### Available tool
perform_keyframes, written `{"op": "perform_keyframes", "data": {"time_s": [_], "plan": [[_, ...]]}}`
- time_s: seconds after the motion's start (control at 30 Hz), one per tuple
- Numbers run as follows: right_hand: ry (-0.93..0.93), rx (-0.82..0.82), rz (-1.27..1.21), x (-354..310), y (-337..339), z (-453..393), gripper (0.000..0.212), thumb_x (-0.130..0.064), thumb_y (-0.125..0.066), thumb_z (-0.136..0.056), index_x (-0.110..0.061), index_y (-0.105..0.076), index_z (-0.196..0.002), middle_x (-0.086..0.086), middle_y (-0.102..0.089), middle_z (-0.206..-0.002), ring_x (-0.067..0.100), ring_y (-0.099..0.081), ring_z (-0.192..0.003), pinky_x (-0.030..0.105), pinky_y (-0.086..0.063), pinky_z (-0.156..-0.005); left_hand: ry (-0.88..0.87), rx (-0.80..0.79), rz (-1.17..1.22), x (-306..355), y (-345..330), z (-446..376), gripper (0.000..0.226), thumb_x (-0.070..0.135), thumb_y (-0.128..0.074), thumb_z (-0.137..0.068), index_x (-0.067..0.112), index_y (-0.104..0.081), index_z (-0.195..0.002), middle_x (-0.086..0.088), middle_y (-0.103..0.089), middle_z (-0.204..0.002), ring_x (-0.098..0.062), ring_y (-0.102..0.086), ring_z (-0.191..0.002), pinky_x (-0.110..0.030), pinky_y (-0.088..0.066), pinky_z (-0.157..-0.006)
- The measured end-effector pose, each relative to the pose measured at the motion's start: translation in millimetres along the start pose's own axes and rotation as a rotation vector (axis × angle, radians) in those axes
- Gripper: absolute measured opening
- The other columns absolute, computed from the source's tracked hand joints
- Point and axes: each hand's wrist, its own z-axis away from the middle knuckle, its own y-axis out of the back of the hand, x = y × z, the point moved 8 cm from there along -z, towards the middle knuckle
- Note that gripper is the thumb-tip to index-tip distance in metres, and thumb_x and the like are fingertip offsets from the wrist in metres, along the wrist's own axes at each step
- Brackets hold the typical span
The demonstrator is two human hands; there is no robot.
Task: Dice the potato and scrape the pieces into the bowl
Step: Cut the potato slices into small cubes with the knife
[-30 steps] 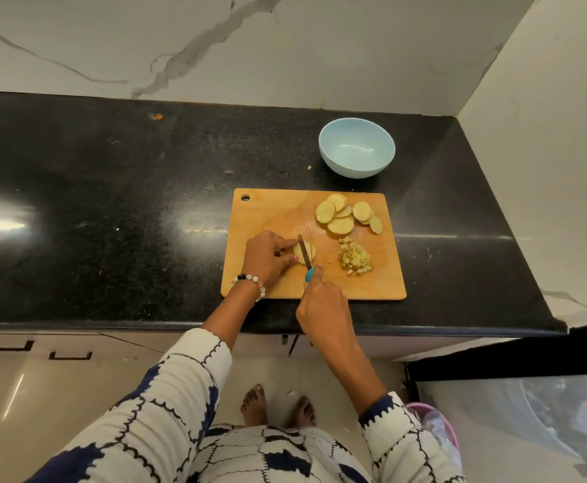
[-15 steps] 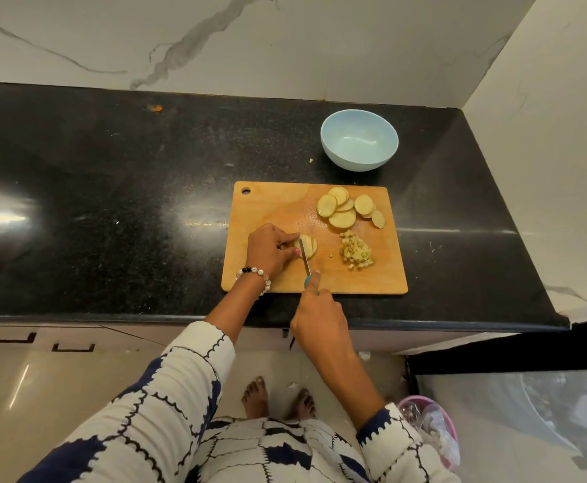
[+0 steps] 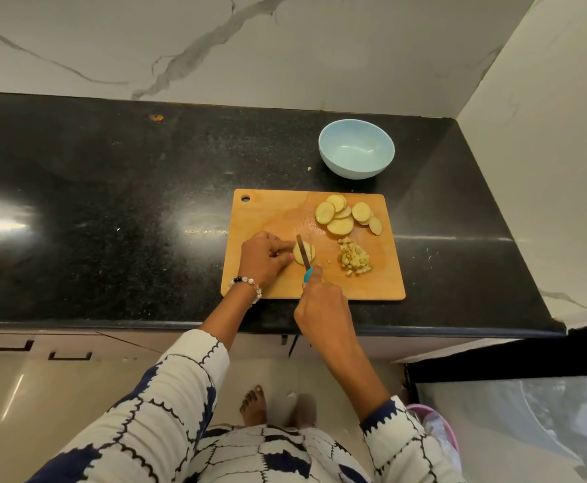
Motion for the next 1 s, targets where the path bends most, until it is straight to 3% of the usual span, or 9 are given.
{"op": "perform_keyframes", "data": {"time_s": [0.3, 0.57, 0.8, 0.93, 1.0], "plan": [[-0.003, -0.014, 0.059, -7.9, -8.5, -2.7, 0.062, -0.013, -0.035, -0.096, 0.0, -0.004, -0.149, 0.02, -0.053, -0.116, 0.033, -0.056, -0.099, 0.032, -0.039, -0.072, 0.048, 0.046, 0.048, 0.4, -1.2, -2.9, 0.031, 0.016, -0.08, -0.067, 0.011, -0.074, -0.098, -0.003, -0.06, -0.092, -0.009, -0.052, -0.081, -0.022, -0.044, -0.076], [-0.01, -0.07, 0.11, -13.0, -10.0, 4.8, 0.071, -0.008, -0.041, -0.091, 0.003, -0.001, -0.148, 0.021, -0.053, -0.114, 0.032, -0.057, -0.096, 0.03, -0.038, -0.067, 0.11, 0.043, 0.053, 2.4, -0.3, -4.4, 0.03, 0.013, -0.081, -0.065, 0.011, -0.075, -0.094, -0.005, -0.065, -0.093, -0.009, -0.053, -0.079, -0.021, -0.043, -0.074], [-0.059, -0.222, 0.12, -3.2, -12.0, 42.2, 0.069, -0.014, -0.041, -0.095, -0.004, 0.002, -0.149, 0.021, -0.047, -0.125, 0.034, -0.052, -0.109, 0.033, -0.037, -0.074, 0.129, 0.048, 0.059, 3.7, 1.5, -1.6, 0.029, 0.016, -0.082, -0.066, 0.013, -0.075, -0.094, -0.002, -0.066, -0.094, -0.006, -0.053, -0.08, -0.015, -0.039, -0.072], [-0.056, -0.121, 0.055, 9.8, 7.0, 42.3, 0.057, -0.023, -0.031, -0.1, -0.009, -0.007, -0.15, 0.017, -0.052, -0.121, 0.031, -0.053, -0.107, 0.034, -0.039, -0.077, 0.143, 0.007, 0.009, 7.2, 2.6, 1.4, 0.027, 0.015, -0.076, -0.074, 0.014, -0.073, -0.1, -0.001, -0.071, -0.097, -0.004, -0.054, -0.079, -0.014, -0.038, -0.072], [-0.061, -0.031, 0.022, 19.3, 19.0, 34.6, 0.056, -0.024, -0.031, -0.1, -0.007, -0.011, -0.15, 0.016, -0.057, -0.115, 0.03, -0.056, -0.102, 0.035, -0.041, -0.077, 0.151, 0.053, -0.01, 9.2, 3.6, 4.2, 0.026, 0.017, -0.071, -0.08, 0.012, -0.071, -0.105, -0.005, -0.071, -0.102, -0.01, -0.061, -0.087, -0.015, -0.041, -0.077]]}}
